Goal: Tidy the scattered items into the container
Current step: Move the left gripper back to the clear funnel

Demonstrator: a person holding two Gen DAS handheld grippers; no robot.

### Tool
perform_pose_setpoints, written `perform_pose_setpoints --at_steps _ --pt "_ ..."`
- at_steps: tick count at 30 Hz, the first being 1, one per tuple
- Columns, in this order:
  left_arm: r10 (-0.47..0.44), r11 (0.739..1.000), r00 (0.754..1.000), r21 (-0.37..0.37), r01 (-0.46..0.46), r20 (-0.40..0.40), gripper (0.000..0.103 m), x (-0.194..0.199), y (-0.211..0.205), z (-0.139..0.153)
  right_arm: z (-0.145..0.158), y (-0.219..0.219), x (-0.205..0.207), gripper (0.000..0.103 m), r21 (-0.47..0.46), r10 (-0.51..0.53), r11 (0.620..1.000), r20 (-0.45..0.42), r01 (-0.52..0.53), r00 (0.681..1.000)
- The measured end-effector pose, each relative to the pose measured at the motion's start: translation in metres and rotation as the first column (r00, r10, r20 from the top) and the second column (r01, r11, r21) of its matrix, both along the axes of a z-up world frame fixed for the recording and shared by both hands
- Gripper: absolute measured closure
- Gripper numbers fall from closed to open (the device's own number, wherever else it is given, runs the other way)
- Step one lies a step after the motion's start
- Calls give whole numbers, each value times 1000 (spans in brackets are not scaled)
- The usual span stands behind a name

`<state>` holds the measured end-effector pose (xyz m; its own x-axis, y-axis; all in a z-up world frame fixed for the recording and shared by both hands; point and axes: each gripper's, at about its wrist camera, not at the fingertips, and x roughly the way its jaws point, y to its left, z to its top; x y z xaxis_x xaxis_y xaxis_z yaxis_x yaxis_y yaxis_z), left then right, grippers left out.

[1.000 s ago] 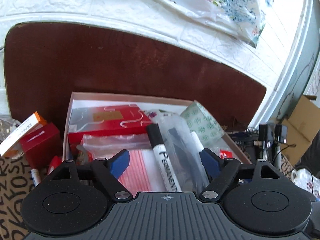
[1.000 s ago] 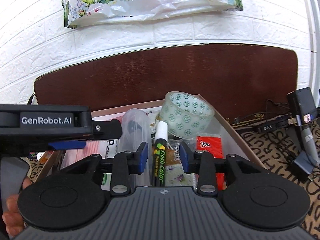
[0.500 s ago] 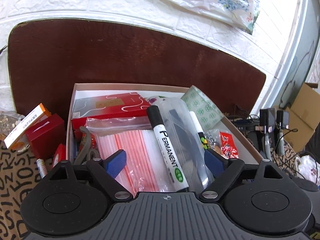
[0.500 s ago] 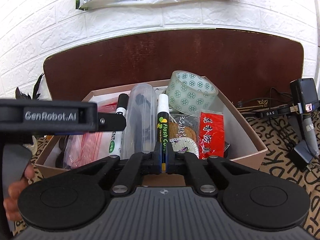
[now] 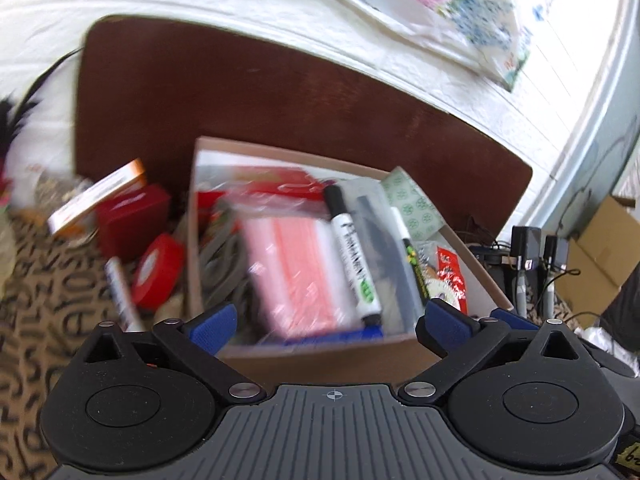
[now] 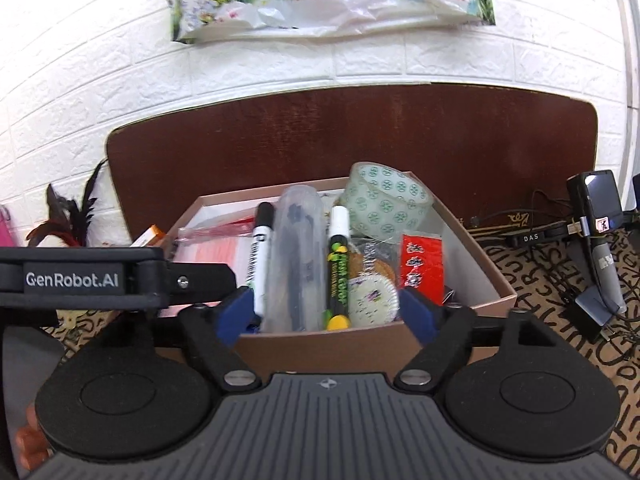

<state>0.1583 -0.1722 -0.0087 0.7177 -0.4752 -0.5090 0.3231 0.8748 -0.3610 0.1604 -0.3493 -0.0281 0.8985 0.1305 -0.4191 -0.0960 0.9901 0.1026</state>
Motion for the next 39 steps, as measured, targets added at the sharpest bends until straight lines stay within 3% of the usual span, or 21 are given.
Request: perform_pose_setpoints --at_steps 2,4,10,22,30,39 --pt "-19 1000 998 -19 20 66 0 -19 15 -1 -1 8 -9 11 -6 19 1000 4 -19 1000" --pt "38 999 998 -2 -38 41 0 -32 28 -4 -3 17 -17 9 -5 41 999 0 -41 999" --pt "118 991 991 -60 -123 -69 0 -59 77 -21 -12 57 -38 7 -54 118 991 -21 -119 993" --pt "266 959 961 -83 -271 -71 0 -101 172 -30 -17 135 -67 7 -45 253 966 -55 -256 966" --pt "359 927 930 -88 -365 -80 0 -93 225 -39 -21 192 -56 8 -78 346 934 -51 -349 937" --pt "391 913 915 -84 -399 -94 0 -40 255 -50 -34 234 -11 12 -79 377 920 -92 -384 922"
